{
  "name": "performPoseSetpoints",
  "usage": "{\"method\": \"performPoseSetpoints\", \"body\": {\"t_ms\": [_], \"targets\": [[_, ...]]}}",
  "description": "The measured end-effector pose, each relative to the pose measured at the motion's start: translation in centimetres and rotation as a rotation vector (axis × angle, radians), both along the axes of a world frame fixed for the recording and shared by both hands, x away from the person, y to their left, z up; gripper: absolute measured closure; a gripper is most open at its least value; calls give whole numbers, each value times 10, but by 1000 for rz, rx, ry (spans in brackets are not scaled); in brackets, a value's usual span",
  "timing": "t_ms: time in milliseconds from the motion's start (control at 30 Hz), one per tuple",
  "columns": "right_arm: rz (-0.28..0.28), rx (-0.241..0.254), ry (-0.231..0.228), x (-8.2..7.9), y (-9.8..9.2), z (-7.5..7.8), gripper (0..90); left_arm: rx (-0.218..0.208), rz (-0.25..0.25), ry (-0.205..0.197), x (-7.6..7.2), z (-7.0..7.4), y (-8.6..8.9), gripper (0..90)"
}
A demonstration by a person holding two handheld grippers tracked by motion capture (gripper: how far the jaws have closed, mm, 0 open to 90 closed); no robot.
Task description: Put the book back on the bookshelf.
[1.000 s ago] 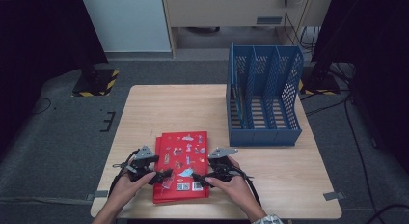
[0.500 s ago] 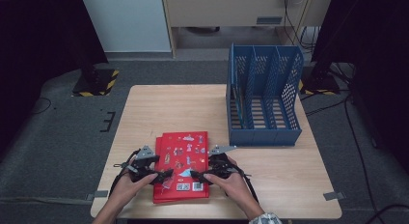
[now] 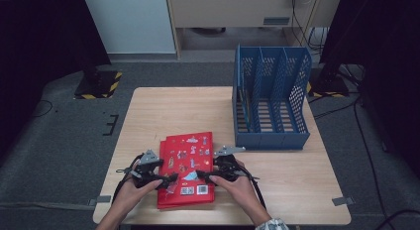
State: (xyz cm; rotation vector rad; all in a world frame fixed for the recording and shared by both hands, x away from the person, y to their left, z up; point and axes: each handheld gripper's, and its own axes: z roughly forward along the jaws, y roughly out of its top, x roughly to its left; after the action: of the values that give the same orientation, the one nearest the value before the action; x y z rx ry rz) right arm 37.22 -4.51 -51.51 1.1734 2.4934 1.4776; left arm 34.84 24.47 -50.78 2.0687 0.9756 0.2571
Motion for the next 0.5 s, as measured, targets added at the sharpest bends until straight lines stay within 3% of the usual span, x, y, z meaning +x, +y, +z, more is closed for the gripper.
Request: {"method": "performPoseSetpoints", "body": {"t_ms": [367, 500], "targets": [[-4, 25, -7, 2, -4, 4, 298, -26, 11, 0, 0, -2, 2, 91], [-7, 26, -10, 2, -5, 5, 316, -46, 39, 40, 4, -6, 4, 23]]}}
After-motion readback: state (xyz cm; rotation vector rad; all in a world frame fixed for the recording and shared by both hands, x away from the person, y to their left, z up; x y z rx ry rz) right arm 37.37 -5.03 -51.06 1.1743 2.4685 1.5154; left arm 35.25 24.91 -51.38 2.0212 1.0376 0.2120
